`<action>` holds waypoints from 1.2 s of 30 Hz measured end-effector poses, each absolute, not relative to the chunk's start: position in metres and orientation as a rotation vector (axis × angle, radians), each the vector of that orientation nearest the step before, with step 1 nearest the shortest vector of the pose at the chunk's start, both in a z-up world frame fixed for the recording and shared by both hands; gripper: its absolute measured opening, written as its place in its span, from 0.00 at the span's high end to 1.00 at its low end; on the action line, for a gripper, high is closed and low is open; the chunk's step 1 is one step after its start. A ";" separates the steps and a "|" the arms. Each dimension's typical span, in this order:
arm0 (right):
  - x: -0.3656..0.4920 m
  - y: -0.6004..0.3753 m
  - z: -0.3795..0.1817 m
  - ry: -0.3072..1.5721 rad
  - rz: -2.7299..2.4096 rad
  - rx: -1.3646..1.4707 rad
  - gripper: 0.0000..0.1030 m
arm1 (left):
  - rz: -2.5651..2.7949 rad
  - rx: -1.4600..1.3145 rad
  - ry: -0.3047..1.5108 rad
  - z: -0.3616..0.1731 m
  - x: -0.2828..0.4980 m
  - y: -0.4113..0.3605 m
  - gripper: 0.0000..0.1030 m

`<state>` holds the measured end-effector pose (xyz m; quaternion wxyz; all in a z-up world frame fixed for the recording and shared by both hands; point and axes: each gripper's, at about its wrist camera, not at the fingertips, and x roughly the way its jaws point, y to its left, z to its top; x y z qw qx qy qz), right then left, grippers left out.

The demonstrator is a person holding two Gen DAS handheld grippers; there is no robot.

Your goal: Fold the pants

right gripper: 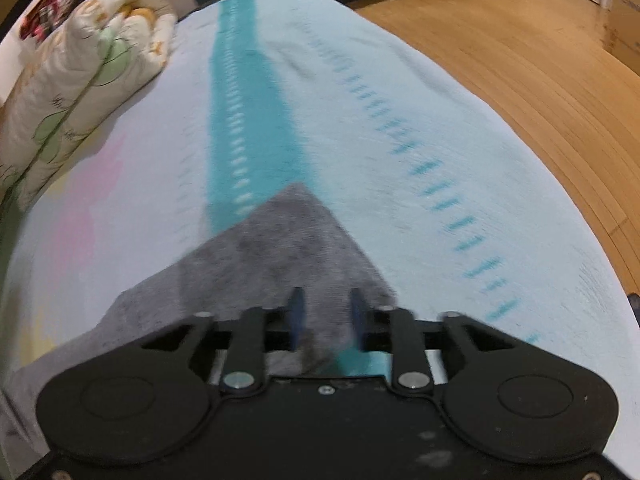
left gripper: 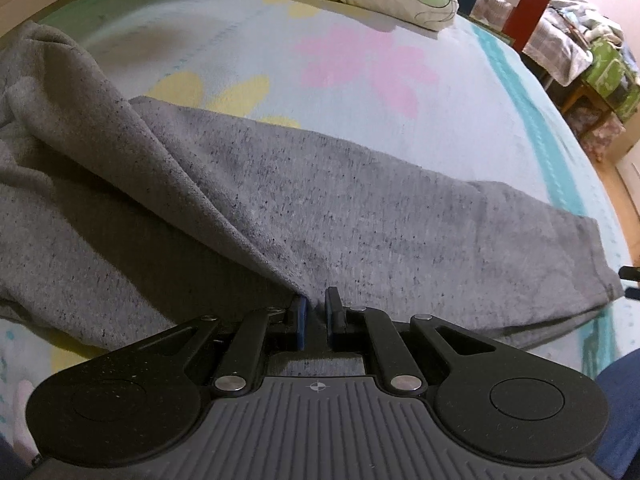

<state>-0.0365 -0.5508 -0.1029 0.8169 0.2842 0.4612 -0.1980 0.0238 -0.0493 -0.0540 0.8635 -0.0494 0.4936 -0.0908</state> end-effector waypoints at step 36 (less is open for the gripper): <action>-0.041 -0.555 -0.109 1.049 -0.308 0.493 0.91 | -0.196 -0.116 1.040 -0.048 0.001 -0.067 0.92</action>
